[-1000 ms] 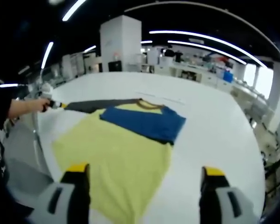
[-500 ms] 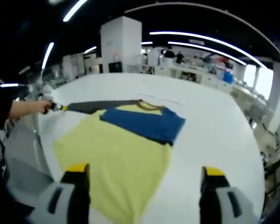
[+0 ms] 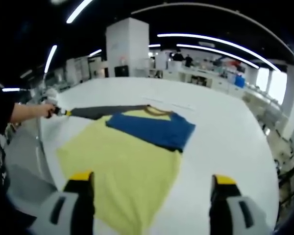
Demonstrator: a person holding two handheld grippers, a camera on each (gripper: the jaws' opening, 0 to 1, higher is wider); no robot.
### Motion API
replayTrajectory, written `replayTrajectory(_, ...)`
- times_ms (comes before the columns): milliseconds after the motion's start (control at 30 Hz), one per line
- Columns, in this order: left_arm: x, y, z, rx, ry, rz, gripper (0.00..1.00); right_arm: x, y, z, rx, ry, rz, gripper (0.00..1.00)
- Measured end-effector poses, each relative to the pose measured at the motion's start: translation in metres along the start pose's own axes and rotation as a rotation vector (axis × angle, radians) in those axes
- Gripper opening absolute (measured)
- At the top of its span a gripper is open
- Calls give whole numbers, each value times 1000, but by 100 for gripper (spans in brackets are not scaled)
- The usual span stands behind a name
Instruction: Fold the garment on the visible template until the final outline fits inside the template.
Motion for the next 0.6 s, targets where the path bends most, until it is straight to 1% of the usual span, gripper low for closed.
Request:
replayTrajectory(33, 0, 1, 0, 0, 4, 7, 1, 0, 0, 0, 0, 1, -1, 99)
replayTrajectory(67, 2, 2, 2, 4, 13, 35, 1, 0, 0, 0, -1, 3, -2, 99)
replayTrajectory(133, -2, 3, 0, -3, 9, 50, 1, 1, 0, 0, -3, 5, -2, 99)
replayTrajectory(400, -1, 8, -4, -24, -1, 51, 1, 1, 0, -2, -3, 12, -9, 99)
replayTrajectory(600, -6, 15, -9, -49, -20, 52, 1, 4, 0, -3, 0, 21, -14, 99)
Point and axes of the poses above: the point that each gripper's makers call its tool centre point, and the gripper's own axes: z roughly forward along the fingers, x roughly to its left, y roughly out of its top, the point moved 6 cm from there along -z, roughly backward along the fingers
